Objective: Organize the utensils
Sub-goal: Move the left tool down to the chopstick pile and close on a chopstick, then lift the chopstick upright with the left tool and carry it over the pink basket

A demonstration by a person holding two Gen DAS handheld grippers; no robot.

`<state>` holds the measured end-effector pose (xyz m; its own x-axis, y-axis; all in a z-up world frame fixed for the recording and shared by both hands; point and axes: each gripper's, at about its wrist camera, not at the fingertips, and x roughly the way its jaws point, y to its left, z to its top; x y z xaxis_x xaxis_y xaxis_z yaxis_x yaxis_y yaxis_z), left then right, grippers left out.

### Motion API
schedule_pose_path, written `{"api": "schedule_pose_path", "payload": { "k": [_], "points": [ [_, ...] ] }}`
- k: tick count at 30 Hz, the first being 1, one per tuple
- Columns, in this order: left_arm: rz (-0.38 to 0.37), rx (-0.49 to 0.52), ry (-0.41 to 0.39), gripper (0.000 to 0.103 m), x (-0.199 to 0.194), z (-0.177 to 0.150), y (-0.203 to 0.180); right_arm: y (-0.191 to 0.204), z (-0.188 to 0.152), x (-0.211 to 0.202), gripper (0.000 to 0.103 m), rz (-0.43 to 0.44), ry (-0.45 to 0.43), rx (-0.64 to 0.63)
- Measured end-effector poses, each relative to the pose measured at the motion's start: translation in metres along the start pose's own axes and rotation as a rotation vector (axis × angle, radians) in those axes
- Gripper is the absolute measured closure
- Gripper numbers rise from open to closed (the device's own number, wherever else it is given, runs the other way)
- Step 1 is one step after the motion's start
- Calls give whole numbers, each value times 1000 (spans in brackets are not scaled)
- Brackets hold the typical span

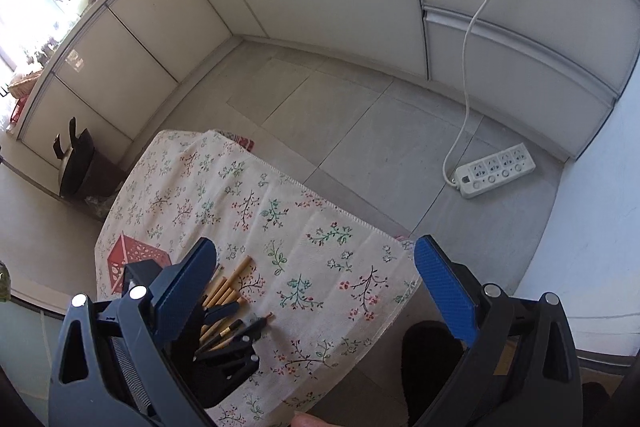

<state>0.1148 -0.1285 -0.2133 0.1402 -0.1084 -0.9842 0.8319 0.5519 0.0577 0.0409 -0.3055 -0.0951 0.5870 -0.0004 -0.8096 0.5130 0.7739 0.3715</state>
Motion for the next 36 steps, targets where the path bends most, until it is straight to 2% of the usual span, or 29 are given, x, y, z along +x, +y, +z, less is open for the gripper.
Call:
{"api": "schedule_pose_path", "payload": {
  "k": [4,8,10,12,16,20,22,25,27,30,32,33,36],
  "points": [
    [-3,22,16,80,4,-1,-2,0,-1,8,6,9,45,3],
    [36,84,42,81,6,4,-15,-3,-2,11,6,3,53,14],
    [9,77,68,89,10,10,-19,-3,-2,13,6,-10,49,13],
    [6,81,83,91,13,16,-21,-3,-3,16,6,-29,51,12],
    [5,89,47,93,14,15,-19,-12,-4,28,6,-41,87,68],
    [25,49,-99,96,-3,-3,-5,-18,-14,48,6,-10,173,157],
    [37,34,-193,96,-27,-16,0,-20,-23,63,6,22,239,237],
    [84,13,-302,97,-67,-36,6,-10,-37,83,6,51,328,262],
    [118,-23,-374,98,-98,-53,11,3,-46,93,6,51,360,248],
    [170,-106,-482,98,-142,-88,21,38,-63,108,9,-33,376,130],
    [195,-153,-532,99,-163,-107,26,57,-73,119,21,-68,400,74],
    [204,-176,-555,99,-170,-117,27,70,-81,127,23,-87,423,41],
    [232,-234,-608,99,-187,-142,31,87,-96,147,42,-121,488,6]
  ]
}}
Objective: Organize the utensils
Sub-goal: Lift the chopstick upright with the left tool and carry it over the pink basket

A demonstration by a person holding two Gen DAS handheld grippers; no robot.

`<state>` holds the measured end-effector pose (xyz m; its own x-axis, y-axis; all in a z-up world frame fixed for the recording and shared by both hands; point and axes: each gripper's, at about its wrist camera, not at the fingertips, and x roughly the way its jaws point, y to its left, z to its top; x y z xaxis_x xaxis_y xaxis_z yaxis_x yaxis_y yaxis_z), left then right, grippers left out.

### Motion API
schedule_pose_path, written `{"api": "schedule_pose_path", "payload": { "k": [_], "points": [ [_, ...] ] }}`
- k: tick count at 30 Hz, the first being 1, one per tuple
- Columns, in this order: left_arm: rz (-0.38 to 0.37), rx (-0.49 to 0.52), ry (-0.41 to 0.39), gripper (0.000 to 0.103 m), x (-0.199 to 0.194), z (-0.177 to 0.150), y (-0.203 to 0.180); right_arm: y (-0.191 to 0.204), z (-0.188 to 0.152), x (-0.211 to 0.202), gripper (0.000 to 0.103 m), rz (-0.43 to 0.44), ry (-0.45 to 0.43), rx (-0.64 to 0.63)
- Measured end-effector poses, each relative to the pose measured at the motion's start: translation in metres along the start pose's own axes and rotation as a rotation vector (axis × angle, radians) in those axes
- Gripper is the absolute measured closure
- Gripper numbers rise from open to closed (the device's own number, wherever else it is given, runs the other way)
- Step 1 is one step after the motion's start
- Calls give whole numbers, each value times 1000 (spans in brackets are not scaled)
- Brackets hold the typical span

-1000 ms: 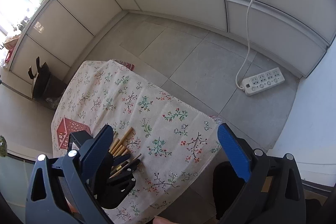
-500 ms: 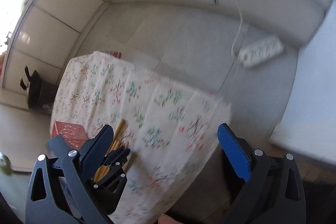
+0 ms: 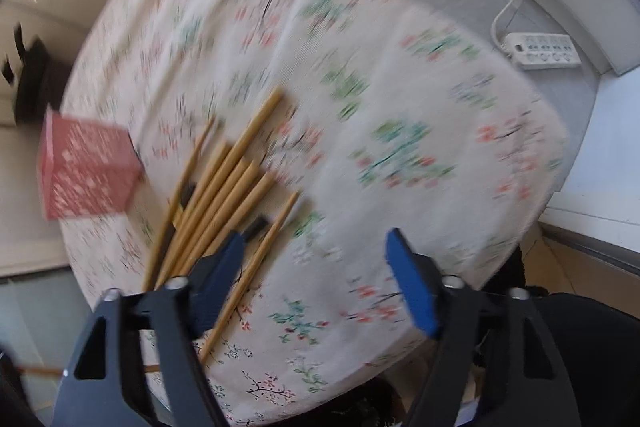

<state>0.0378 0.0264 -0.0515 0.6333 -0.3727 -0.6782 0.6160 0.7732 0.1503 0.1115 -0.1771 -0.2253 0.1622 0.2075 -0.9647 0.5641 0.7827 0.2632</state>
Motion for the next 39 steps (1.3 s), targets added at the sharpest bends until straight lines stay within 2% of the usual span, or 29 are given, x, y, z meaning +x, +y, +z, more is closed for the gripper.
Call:
{"api": "schedule_pose_path", "payload": {
  "k": [1,2,4,6,8,11,12,14,18,20,25,30,39],
  "points": [
    [7,-16,-11,99,-6,-3,3,1,0,5,52,0,18,12],
    [13,-30,-20,99,-10,-5,5,3,1,11,56,-4,30,31],
    [24,-43,-28,99,-10,-5,5,7,0,13,56,-29,8,52],
    [29,-45,-36,99,-11,-3,5,12,3,14,64,-35,3,56],
    [32,-39,-46,99,-14,0,3,11,5,18,76,-61,13,89],
    [32,-49,-61,99,-17,0,6,15,6,19,79,-100,2,80],
    [33,-57,-64,99,-17,0,8,16,6,19,80,-97,-9,79],
    [45,-85,-66,99,-16,1,14,20,10,19,89,-79,-28,80],
    [64,-147,-86,99,-22,-1,28,11,13,16,95,34,-57,119],
    [68,-192,-108,99,-28,0,37,4,14,1,97,69,-94,103],
    [76,-276,-162,99,-44,5,49,5,4,-57,97,121,-232,-32],
    [90,-348,-208,99,-58,14,57,-2,-5,-115,98,189,-320,-141],
    [121,-463,-278,99,-80,37,76,3,-4,-219,98,297,-499,-233]
  ]
}}
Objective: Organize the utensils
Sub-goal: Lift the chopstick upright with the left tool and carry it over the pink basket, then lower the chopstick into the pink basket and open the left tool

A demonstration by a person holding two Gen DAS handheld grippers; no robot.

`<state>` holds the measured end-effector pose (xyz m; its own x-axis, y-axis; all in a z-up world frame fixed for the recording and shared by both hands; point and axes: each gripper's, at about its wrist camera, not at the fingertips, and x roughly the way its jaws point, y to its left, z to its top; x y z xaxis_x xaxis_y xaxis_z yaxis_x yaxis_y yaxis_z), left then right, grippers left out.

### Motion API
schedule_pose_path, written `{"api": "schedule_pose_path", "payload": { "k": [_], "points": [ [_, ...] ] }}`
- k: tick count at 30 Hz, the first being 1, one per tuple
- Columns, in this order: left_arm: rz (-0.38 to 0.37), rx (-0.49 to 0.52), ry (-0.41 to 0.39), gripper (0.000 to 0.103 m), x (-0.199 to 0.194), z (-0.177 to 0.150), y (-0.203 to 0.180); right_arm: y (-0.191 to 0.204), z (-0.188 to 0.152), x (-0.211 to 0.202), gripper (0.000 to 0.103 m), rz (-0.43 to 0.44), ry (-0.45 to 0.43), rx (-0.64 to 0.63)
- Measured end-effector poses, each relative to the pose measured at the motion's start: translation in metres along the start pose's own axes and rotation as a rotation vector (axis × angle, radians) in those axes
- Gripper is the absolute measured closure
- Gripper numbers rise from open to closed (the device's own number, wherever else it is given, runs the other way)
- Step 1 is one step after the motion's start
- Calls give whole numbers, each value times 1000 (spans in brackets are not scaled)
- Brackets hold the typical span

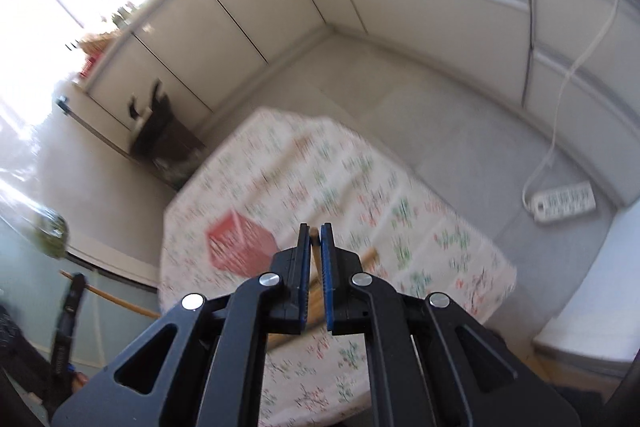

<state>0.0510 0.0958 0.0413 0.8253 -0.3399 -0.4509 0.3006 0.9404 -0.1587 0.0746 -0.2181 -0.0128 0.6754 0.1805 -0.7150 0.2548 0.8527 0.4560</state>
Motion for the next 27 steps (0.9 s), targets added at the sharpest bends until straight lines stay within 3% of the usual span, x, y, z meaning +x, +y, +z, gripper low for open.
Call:
{"api": "schedule_pose_path", "payload": {
  "k": [6,13,19,22,27],
  "points": [
    [23,-107,-73,99,0,38,11,24,52,-31,98,60,-102,-13],
    [70,-159,-121,99,21,76,24,57,87,-36,97,142,-133,-38],
    [118,-186,-59,98,65,68,38,82,100,-21,97,177,-98,-67],
    [101,-236,-31,87,79,58,50,90,104,-10,97,191,-70,-69],
    [151,-321,-149,80,47,62,70,108,108,1,97,200,-65,-96]
  ]
}}
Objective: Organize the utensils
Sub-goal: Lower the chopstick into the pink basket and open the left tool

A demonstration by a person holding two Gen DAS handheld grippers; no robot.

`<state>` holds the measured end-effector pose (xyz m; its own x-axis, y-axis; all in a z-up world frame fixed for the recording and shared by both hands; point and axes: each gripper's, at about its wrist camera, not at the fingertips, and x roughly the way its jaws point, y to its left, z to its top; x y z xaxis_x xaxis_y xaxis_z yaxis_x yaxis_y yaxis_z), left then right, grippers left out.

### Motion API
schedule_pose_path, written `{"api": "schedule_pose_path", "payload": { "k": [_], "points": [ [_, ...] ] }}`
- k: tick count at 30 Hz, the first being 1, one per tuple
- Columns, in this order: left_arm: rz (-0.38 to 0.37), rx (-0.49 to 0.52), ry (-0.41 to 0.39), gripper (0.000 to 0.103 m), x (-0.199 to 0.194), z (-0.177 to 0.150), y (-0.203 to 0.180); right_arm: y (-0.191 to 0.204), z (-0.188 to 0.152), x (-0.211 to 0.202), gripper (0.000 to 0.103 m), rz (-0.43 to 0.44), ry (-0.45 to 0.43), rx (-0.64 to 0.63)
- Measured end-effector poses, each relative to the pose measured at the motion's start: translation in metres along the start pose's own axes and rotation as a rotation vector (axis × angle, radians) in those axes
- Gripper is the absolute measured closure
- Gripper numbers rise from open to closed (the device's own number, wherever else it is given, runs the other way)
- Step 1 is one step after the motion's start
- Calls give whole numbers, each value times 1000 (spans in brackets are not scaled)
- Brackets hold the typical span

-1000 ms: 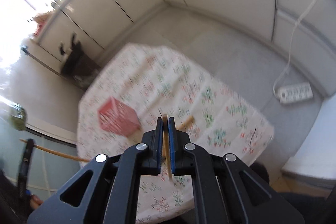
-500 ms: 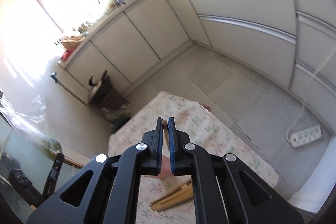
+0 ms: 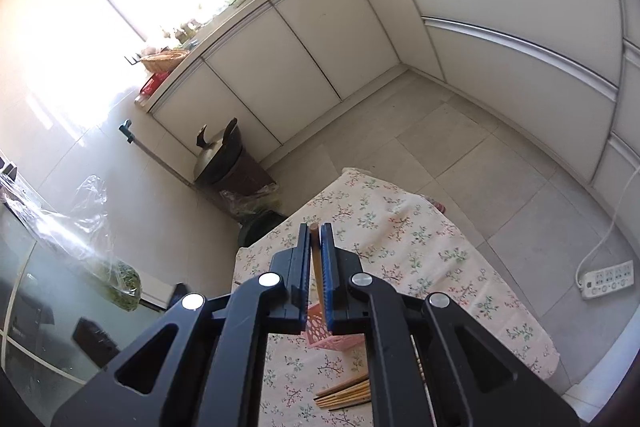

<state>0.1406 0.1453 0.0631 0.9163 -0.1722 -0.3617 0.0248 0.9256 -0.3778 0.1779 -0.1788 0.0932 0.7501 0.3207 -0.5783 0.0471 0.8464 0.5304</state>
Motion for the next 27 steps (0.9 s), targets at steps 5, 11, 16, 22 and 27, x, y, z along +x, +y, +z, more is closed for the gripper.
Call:
{"api": "schedule_pose_path", "payload": {
  "k": [5,11,16,22,27],
  "points": [
    [36,-106,-79,66,-34,13,23,11,6,25,97,-1,18,5],
    [59,-128,-52,66,-34,10,39,12,-4,69,97,-23,108,21],
    [51,-113,-12,66,-24,5,38,10,-19,114,94,-64,175,-15],
    [55,-58,46,66,-12,-6,22,0,-19,117,84,-77,105,-39],
    [40,-25,48,65,-15,-10,6,2,-30,88,72,-117,9,-117]
  ]
}}
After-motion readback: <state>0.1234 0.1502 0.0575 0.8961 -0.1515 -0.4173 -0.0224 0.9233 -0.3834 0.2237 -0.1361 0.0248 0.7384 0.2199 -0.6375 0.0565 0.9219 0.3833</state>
